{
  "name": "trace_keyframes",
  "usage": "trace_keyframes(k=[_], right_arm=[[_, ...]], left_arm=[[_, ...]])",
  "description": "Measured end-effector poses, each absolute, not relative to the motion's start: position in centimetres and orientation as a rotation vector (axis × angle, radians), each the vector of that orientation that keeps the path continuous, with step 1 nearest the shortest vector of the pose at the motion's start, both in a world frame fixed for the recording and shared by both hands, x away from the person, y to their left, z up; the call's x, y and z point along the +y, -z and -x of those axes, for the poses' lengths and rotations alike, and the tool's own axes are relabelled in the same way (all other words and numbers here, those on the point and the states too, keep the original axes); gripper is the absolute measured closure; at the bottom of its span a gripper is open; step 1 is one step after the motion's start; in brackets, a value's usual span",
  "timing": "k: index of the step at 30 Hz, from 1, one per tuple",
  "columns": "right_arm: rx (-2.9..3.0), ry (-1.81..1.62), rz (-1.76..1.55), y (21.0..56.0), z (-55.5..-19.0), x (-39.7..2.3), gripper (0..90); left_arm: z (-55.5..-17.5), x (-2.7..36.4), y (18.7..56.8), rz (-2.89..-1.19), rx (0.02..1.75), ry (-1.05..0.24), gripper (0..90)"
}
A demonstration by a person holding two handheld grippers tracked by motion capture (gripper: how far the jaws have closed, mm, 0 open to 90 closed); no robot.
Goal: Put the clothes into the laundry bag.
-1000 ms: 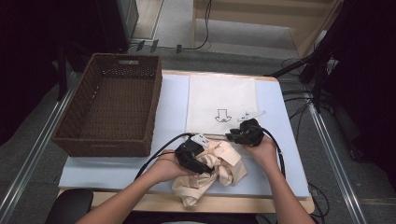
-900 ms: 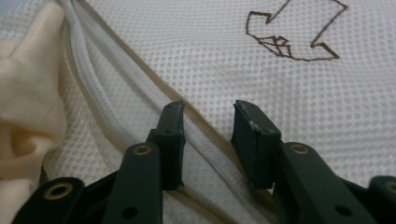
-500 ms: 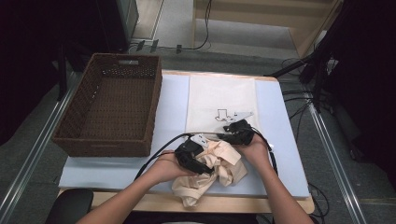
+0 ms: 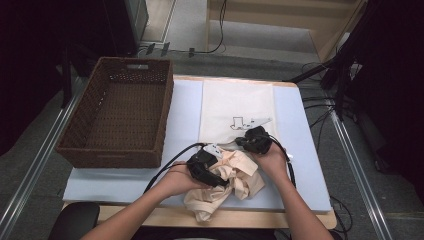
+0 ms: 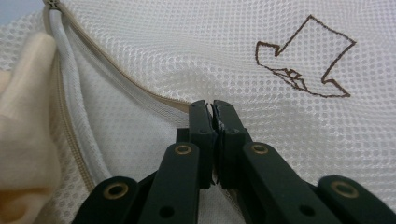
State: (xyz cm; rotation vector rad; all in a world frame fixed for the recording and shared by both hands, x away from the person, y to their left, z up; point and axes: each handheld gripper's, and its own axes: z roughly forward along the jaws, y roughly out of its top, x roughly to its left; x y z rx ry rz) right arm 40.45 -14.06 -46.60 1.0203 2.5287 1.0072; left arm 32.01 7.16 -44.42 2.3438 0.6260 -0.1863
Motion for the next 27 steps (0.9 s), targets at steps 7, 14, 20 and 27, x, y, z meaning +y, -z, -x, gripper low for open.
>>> trace_keyframes(k=[7, 14, 20, 27], right_arm=[[2.491, -1.093, -1.071, 44.5, -40.4, -14.8, 88.9], [2.431, -1.156, -1.067, 41.2, -39.6, -15.2, 88.9], [2.374, -1.213, -1.048, 38.9, -38.8, -15.8, 88.9], [2.358, -1.232, -1.050, 38.2, -38.5, -16.3, 88.9]], left_arm=[[-32.0, 7.3, 44.2, -2.329, 0.630, 0.198, 49.3], [-32.2, 7.6, 43.4, -2.298, 0.651, 0.230, 44.2], [-32.4, 8.1, 42.2, -2.246, 0.682, 0.222, 35.4], [-32.7, 8.7, 41.0, -2.198, 0.712, 0.215, 26.6]])
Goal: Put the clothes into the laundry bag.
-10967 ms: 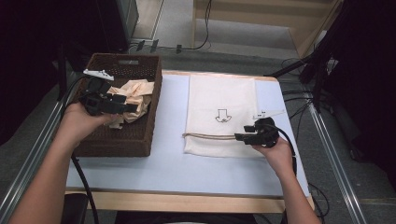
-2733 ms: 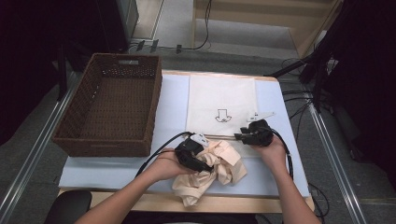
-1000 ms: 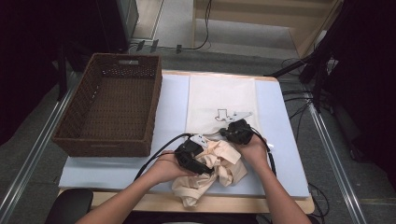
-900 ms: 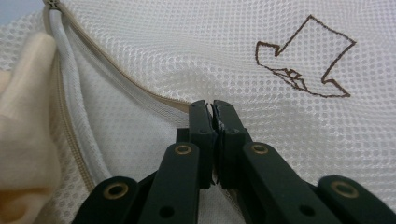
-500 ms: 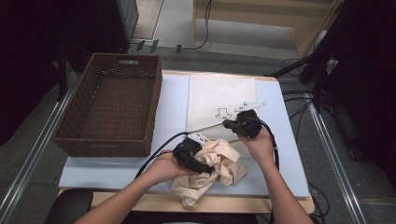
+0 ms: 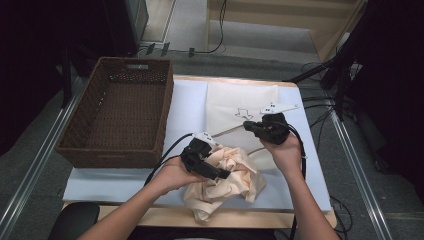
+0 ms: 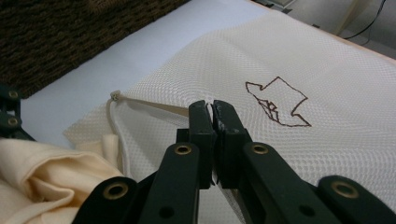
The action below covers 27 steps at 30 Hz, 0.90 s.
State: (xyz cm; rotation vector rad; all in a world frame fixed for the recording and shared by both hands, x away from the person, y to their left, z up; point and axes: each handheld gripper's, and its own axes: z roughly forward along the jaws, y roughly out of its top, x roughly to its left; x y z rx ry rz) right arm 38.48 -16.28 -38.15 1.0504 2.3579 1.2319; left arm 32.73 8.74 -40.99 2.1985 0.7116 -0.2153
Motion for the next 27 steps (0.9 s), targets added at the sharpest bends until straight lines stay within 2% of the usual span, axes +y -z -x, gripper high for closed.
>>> trace_keyframes(k=[2, 7, 11, 14, 15, 16, 18, 19, 21, 22, 24, 27], right_arm=[[2.368, -1.212, -1.062, 38.5, -38.6, -16.3, 88.9], [2.365, -1.211, -1.068, 38.6, -38.6, -16.4, 88.9], [2.367, -1.209, -1.066, 38.6, -38.6, -16.3, 88.9], [2.367, -1.208, -1.069, 38.6, -38.6, -16.2, 88.9], [2.367, -1.205, -1.065, 38.6, -38.6, -16.2, 88.9], [2.367, -1.203, -1.066, 38.6, -38.5, -16.2, 88.9], [2.368, -1.203, -1.064, 38.6, -38.6, -16.2, 88.9], [2.368, -1.203, -1.064, 38.6, -38.6, -16.2, 88.9], [2.370, -1.203, -1.064, 38.6, -38.5, -16.1, 88.9], [2.371, -1.206, -1.065, 38.6, -38.5, -16.1, 88.9], [2.371, -1.207, -1.064, 38.5, -38.4, -16.1, 88.9], [2.369, -1.211, -1.065, 38.4, -38.3, -16.1, 88.9]], left_arm=[[-32.7, 8.7, 40.6, -2.221, 0.718, 0.200, 21.7], [-32.5, 9.1, 39.6, -2.227, 0.714, 0.165, 18.5], [-32.2, 9.1, 39.4, -2.225, 0.725, 0.131, 19.8], [-32.1, 8.2, 40.6, -2.266, 0.721, 0.105, 29.2], [-32.1, 8.2, 40.6, -2.266, 0.721, 0.105, 36.7], [-32.2, 7.8, 41.3, -2.293, 0.724, 0.089, 39.4], [-32.4, 7.7, 41.6, -2.296, 0.724, 0.096, 53.6], [-32.6, 7.6, 41.8, -2.295, 0.734, 0.102, 53.6], [-33.1, 7.6, 42.1, -2.275, 0.757, 0.106, 62.0], [-33.5, 7.6, 42.4, -2.271, 0.773, 0.106, 69.0], [-33.7, 7.6, 42.5, -2.250, 0.792, 0.130, 73.6], [-34.3, 7.5, 41.9, -2.240, 0.811, 0.145, 75.4]])
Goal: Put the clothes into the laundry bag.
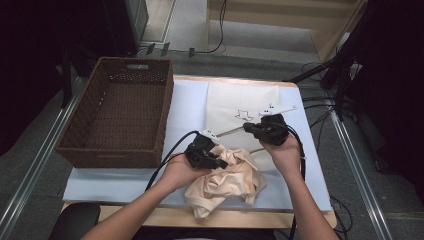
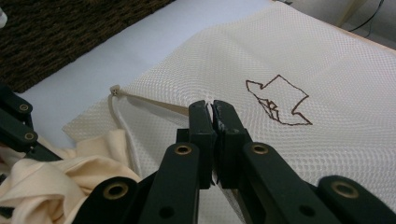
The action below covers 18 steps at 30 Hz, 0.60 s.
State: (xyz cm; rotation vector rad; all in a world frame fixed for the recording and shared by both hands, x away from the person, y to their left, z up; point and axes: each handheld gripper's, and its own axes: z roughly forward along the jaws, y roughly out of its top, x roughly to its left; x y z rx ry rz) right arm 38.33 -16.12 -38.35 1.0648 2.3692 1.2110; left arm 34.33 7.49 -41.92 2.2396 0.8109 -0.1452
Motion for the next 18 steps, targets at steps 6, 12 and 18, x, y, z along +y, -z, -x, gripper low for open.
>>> trace_keyframes(k=[6, 12, 18], right_arm=[[2.368, -1.222, -1.055, 38.1, -38.1, -16.0, 88.9], [2.359, -1.249, -1.050, 37.7, -37.8, -15.9, 88.9], [2.327, -1.279, -1.062, 37.1, -37.7, -16.2, 88.9]], left_arm=[[-34.9, 6.9, 40.2, -2.208, 0.807, 0.121, 75.7], [-36.2, 6.1, 38.6, -2.185, 0.820, 0.067, 75.9], [-37.7, 4.1, 39.0, -2.193, 0.850, 0.032, 75.9]])
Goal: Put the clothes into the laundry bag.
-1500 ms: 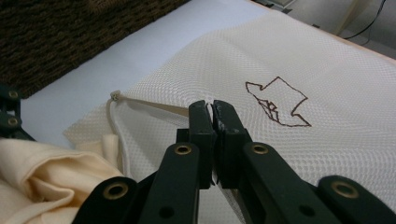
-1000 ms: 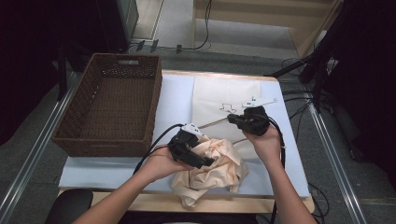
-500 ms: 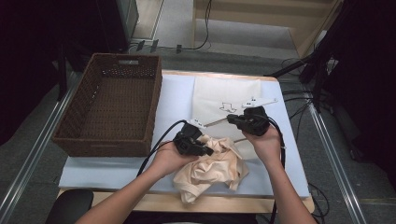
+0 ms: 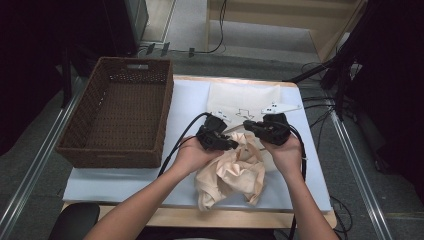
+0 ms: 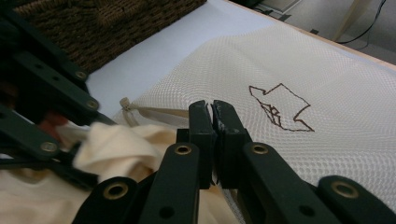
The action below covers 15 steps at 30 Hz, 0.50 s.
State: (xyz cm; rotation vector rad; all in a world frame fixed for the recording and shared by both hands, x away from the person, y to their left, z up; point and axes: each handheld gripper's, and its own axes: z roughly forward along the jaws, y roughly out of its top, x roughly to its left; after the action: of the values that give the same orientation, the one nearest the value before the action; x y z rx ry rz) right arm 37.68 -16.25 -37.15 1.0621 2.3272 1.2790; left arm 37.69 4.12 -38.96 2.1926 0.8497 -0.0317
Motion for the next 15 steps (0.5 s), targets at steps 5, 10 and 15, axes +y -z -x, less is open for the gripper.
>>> trace_keyframes(k=[5, 10, 15], right_arm=[[2.322, -1.290, -1.062, 36.9, -37.6, -16.5, 88.9], [2.334, -1.286, -1.070, 37.1, -37.5, -16.4, 88.9], [2.346, -1.268, -1.071, 37.5, -37.6, -16.5, 88.9]], left_arm=[[-39.1, 3.3, 40.3, -2.194, 0.890, 0.004, 75.4], [-40.1, 3.1, 41.6, -2.198, 0.924, -0.006, 73.9], [-40.3, 3.6, 42.0, -2.193, 0.930, 0.055, 63.6]])
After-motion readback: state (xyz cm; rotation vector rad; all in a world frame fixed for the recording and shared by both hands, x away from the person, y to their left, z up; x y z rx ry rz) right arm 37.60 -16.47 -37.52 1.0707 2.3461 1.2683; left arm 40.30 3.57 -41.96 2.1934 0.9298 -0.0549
